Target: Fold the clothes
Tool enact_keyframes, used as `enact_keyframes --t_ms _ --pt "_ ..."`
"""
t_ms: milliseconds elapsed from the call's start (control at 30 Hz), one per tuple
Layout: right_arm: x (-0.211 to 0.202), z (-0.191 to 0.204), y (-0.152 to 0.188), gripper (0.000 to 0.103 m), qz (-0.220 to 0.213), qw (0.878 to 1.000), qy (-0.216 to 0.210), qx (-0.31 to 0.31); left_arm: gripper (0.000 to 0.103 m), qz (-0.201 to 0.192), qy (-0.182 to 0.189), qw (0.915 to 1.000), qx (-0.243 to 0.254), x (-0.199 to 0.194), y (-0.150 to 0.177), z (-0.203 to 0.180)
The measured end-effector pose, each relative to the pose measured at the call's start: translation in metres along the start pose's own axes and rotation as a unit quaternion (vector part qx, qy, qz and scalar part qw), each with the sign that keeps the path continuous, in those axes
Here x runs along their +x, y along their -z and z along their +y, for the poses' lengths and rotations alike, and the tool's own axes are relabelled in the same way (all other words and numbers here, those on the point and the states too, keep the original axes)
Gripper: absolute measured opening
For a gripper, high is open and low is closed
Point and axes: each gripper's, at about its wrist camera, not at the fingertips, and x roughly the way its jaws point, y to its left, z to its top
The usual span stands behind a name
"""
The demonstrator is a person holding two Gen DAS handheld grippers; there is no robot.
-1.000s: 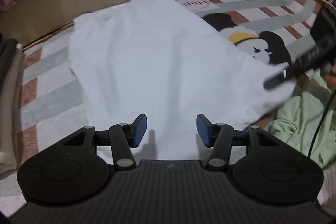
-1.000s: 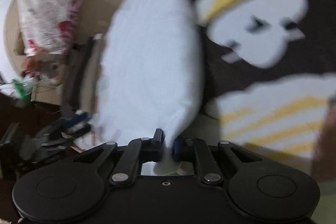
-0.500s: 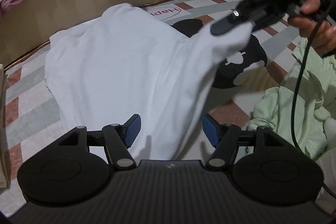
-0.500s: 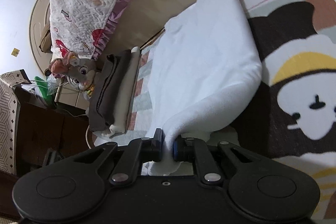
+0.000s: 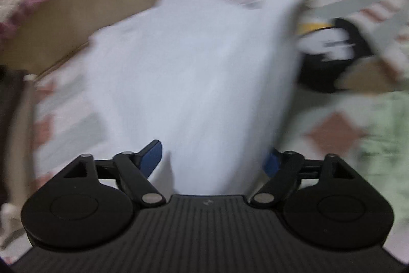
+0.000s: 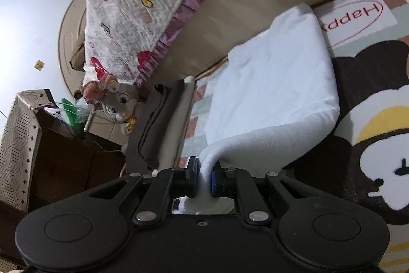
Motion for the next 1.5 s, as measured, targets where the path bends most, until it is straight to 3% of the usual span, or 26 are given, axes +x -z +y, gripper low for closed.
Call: enact_keyframes --t_ms 33,67,100,267,467,567,633,733,767,833,1033,1167,1233,1300,1500 --pt "-0.005 -0.001 0.003 0.013 -0.001 1.0 0.0 0.0 0.077 -0.001 -0.011 0.9999 0.01 0.003 0.003 0.001" --pt "-0.009 -0.001 0.006 0.013 -0.002 1.0 0.001 -0.001 0.062 0.001 -0.011 0.9998 0.014 0.005 0.005 0.002" --pt "-0.014 -0.002 0.009 0.013 -0.003 1.0 0.001 -0.001 0.008 0.007 0.003 0.9999 0.01 0.005 0.005 0.003" --pt "-0.022 -0.019 0.028 0.014 0.02 0.999 0.027 0.029 0.011 -0.05 -0.012 0.9986 -0.011 -0.022 0.003 0.011" --pt "-0.009 -0.052 0.042 0.022 0.053 0.994 0.024 0.093 0.011 -0.046 0.004 0.9984 -0.032 -0.017 0.0 0.02" --pt "0.004 -0.062 0.046 0.035 0.059 0.992 0.026 0.111 0.011 -0.051 0.011 0.998 -0.036 -0.017 0.0 0.022" --pt "0.011 -0.068 0.05 0.051 0.056 0.991 0.032 0.121 0.011 -0.054 0.015 0.9975 -0.043 -0.017 -0.001 0.024" --pt "0.025 -0.082 0.058 0.059 0.057 0.988 0.045 0.14 0.011 -0.057 0.015 0.997 -0.05 -0.016 -0.001 0.026" --pt "0.033 -0.086 0.059 0.058 0.068 0.987 0.045 0.142 0.011 -0.055 0.013 0.9971 -0.051 -0.015 -0.001 0.027" --pt "0.049 -0.094 0.062 0.017 0.09 0.984 0.044 0.146 0.011 -0.054 0.007 0.9972 -0.052 -0.013 -0.001 0.028" --pt "0.022 -0.045 0.051 0.015 0.049 0.998 -0.013 0.049 0.011 -0.08 -0.006 0.9944 -0.069 -0.029 0.003 0.037" --pt "0.004 -0.02 0.037 0.015 0.042 0.999 -0.016 0.021 0.011 -0.111 -0.021 0.9925 -0.047 -0.054 0.005 0.034" --pt "0.0 -0.009 0.036 0.015 0.054 0.998 -0.006 0.028 0.011 -0.117 -0.037 0.9921 -0.027 -0.072 0.005 0.027" --pt "-0.005 -0.002 0.044 0.015 0.082 0.995 0.006 0.05 0.01 -0.117 -0.03 0.9921 -0.031 -0.096 0.005 0.025" --pt "-0.043 0.02 0.085 0.015 0.116 0.988 -0.04 0.093 0.013 -0.072 0.015 0.9956 -0.059 -0.151 0.024 0.015"
